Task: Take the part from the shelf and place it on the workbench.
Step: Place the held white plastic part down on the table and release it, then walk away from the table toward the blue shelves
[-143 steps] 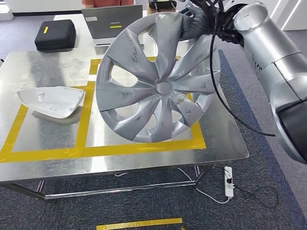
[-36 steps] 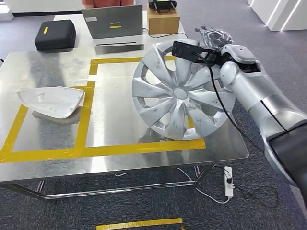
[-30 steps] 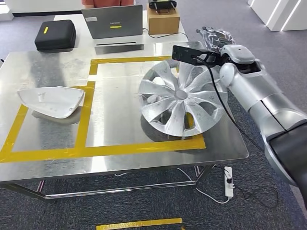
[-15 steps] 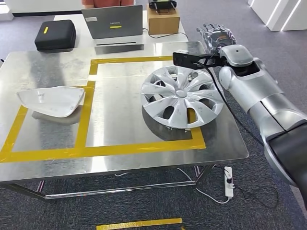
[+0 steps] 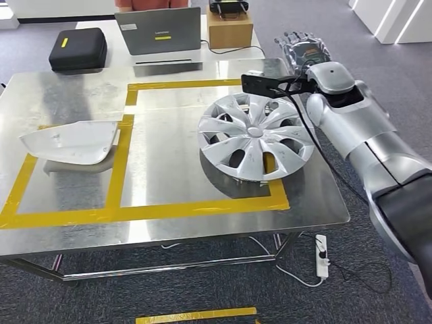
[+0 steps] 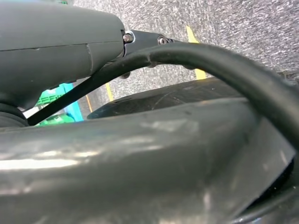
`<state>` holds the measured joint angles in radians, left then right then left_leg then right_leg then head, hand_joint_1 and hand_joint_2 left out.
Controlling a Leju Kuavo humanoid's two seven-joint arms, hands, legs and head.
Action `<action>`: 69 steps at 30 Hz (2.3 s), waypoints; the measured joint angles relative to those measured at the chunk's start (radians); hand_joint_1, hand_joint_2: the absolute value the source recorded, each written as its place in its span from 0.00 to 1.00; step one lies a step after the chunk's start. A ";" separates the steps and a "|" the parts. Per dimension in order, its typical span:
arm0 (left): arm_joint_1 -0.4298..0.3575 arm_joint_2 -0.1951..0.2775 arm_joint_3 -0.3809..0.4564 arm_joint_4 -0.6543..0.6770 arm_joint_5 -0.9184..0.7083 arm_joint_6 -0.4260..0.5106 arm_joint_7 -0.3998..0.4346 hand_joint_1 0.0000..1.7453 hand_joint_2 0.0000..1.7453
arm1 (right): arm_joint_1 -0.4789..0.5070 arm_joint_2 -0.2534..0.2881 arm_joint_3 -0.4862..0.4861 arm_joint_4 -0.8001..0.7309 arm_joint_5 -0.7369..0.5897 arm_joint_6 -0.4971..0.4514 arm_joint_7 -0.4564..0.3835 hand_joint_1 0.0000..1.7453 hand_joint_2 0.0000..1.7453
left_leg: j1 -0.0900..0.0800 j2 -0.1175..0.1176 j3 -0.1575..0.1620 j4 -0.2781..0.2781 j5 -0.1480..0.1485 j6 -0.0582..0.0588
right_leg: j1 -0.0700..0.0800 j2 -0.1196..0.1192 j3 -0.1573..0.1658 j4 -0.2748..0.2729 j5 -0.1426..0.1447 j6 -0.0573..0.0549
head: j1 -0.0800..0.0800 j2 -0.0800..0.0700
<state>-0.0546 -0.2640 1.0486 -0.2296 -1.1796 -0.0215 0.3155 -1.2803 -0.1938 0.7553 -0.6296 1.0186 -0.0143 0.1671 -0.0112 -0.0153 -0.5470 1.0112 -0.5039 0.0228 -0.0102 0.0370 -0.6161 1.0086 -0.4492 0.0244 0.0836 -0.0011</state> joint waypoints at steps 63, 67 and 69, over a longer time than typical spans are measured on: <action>0.001 -0.019 0.044 -0.006 -0.011 0.026 -0.044 0.00 0.00 | 0.020 -0.016 -0.142 -0.103 0.063 0.005 0.013 0.00 1.00 | -0.003 0.025 -0.087 -0.004 0.089 0.029 | -0.004 -0.035 0.056 0.080 -0.058 0.030 | 0.005 0.000; 0.001 -0.024 0.048 -0.006 -0.008 0.035 -0.056 0.00 0.00 | 0.037 -0.026 -0.152 -0.135 0.044 -0.021 0.003 0.00 1.00 | -0.002 0.025 -0.107 -0.002 0.118 0.010 | 0.002 -0.039 0.121 -0.038 -0.071 0.014 | 0.005 0.000; 0.002 -0.025 0.050 -0.006 -0.007 0.038 -0.057 0.00 0.00 | 0.059 -0.031 -0.158 -0.156 0.041 -0.028 0.002 0.00 1.00 | -0.001 0.021 -0.120 0.024 0.082 -0.004 | -0.002 -0.043 0.109 -0.045 -0.052 -0.003 | 0.003 0.000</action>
<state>-0.0529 -0.2885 1.0988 -0.2358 -1.1865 0.0164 0.2581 -1.2216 -0.2247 0.5978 -0.7855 1.0593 -0.0425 0.1692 -0.0118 0.0053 -0.6675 1.0353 -0.4214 0.0193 -0.0125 -0.0060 -0.5074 0.9637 -0.5014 0.0211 0.0865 -0.0008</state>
